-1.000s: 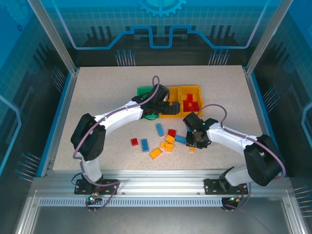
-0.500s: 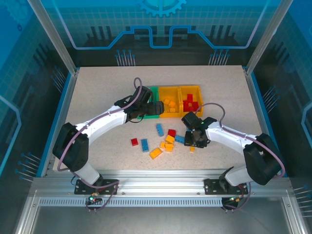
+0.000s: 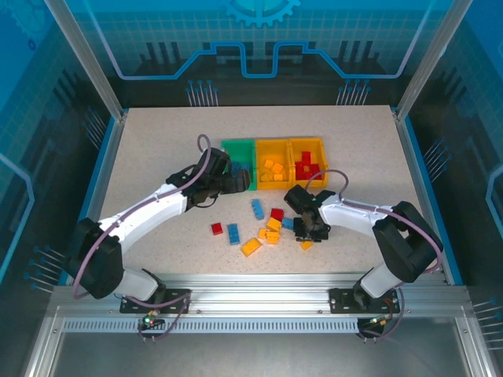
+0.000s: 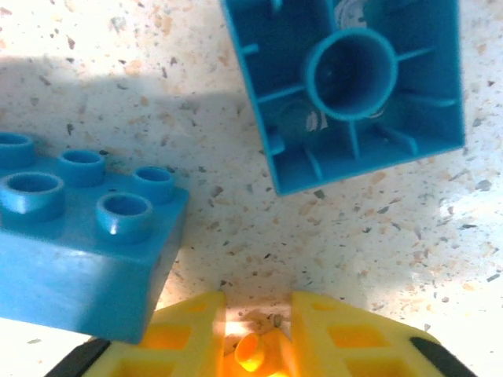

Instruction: Sort the legos into containers by color

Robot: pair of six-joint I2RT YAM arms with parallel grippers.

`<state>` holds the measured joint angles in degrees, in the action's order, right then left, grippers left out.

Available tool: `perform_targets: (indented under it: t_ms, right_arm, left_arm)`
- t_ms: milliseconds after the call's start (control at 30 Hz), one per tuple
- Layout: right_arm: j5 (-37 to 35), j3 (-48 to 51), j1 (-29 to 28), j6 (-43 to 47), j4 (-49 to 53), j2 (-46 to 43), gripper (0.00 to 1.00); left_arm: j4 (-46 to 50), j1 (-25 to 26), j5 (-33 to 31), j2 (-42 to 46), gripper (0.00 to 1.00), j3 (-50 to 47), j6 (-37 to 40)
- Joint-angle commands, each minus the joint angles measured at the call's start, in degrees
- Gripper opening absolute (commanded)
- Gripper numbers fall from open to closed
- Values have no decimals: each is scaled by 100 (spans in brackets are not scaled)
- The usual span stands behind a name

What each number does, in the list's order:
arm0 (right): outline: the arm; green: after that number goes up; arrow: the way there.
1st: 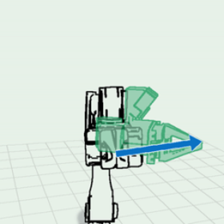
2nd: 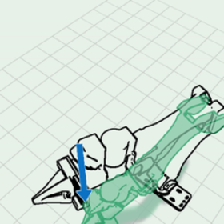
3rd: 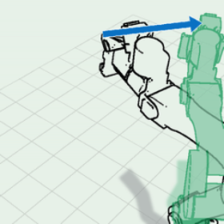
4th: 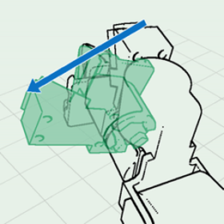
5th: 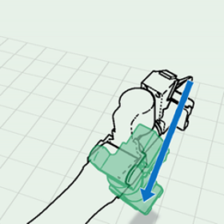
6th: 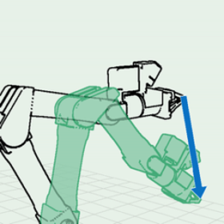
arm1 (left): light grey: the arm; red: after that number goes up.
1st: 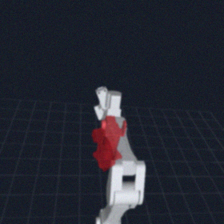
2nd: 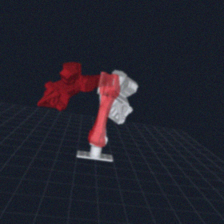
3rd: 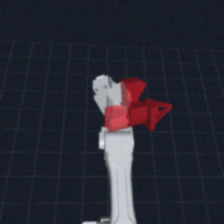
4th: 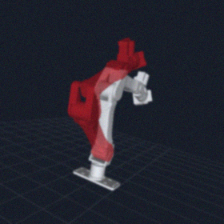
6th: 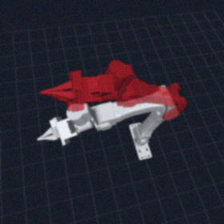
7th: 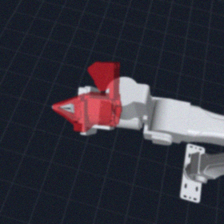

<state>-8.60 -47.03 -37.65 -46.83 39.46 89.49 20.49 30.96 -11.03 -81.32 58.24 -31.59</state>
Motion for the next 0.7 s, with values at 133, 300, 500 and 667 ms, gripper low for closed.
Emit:
perform_targets:
  t_ms: [133,300,500,667]
  right_arm:
    - [-237,-128,-147,36,496,164,34]
    - [-301,-11,-145,-80,659,-286,64]
    - [33,191,-155,-353,613,-645,72]
    - [299,469,-164,-1043,528,-816,73]
  left_arm:
    - [195,-135,-256,383,99,-402,-75]
    - [266,-149,-275,494,99,-510,-53]
    - [271,-154,-245,551,99,-631,-92]
    - [202,-158,-267,650,99,-734,-75]
